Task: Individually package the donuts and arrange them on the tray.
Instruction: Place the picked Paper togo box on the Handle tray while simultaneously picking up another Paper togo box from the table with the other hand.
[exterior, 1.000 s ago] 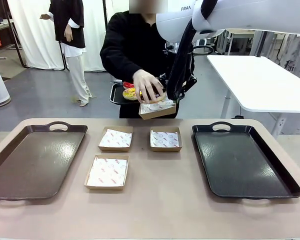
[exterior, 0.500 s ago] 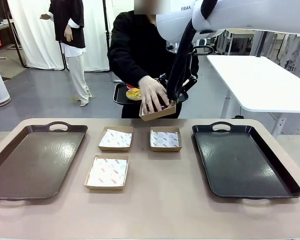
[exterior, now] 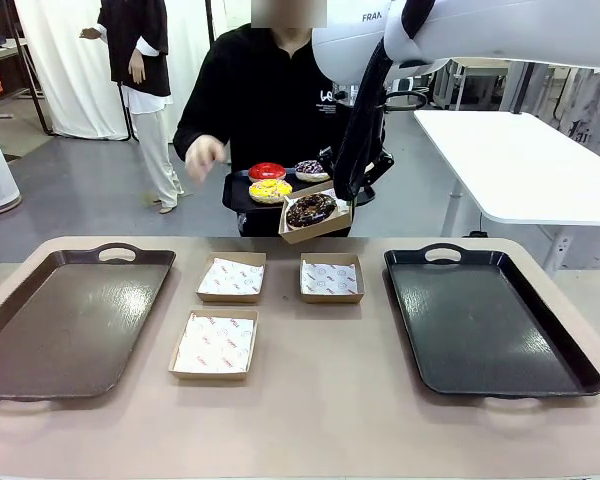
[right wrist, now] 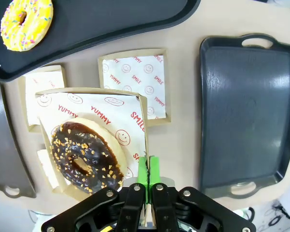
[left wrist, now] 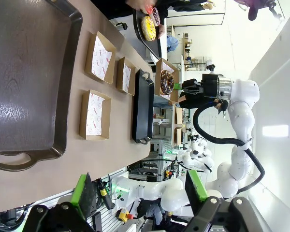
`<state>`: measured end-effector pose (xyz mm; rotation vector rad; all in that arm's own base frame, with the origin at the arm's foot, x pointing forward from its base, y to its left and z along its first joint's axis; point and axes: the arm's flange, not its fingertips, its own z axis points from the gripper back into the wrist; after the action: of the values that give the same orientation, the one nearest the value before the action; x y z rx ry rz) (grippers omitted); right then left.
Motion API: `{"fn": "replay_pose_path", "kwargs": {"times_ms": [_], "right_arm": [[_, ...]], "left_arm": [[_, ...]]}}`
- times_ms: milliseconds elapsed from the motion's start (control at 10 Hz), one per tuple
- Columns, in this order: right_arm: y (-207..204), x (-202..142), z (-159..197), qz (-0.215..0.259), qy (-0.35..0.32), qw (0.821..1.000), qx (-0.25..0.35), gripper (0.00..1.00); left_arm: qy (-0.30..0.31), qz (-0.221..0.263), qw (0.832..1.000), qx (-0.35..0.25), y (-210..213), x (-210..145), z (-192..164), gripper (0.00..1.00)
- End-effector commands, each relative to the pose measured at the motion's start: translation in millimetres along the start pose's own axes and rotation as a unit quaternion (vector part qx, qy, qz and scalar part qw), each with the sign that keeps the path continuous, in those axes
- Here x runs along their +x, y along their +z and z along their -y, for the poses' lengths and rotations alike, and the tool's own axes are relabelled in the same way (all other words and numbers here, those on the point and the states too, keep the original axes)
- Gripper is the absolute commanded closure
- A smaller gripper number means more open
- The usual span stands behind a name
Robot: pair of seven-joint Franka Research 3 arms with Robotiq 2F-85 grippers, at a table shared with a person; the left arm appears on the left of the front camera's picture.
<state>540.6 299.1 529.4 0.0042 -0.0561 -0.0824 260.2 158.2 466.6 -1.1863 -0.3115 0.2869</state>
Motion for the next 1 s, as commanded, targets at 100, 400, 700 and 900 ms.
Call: {"fn": "replay_pose_path", "kwargs": {"times_ms": [100,400,700,900], "right_arm": [[0.6,-0.3,1.8,-0.005,-0.002,1.0,0.001,1.0],[8.4,-1.3,8.0,0.01,0.045,0.999,0.019,0.99],[20.7,-10.3,41.7,0.013,0.086,0.996,0.033,0.99],[17.0,-12.9,68.3,0.011,0.109,0.993,0.035,0.99]], "left_arm": [[-0.004,0.005,1.0,-0.007,1.0,-0.1,-0.3,0.0],[-0.012,0.004,1.0,0.027,-0.6,1.3,19.1,0.0],[-0.062,-0.078,0.984,0.147,-51.1,7.6,103.8,0.0],[-0.077,-0.13,0.965,0.215,-99.6,20.4,149.4,0.0]]}}
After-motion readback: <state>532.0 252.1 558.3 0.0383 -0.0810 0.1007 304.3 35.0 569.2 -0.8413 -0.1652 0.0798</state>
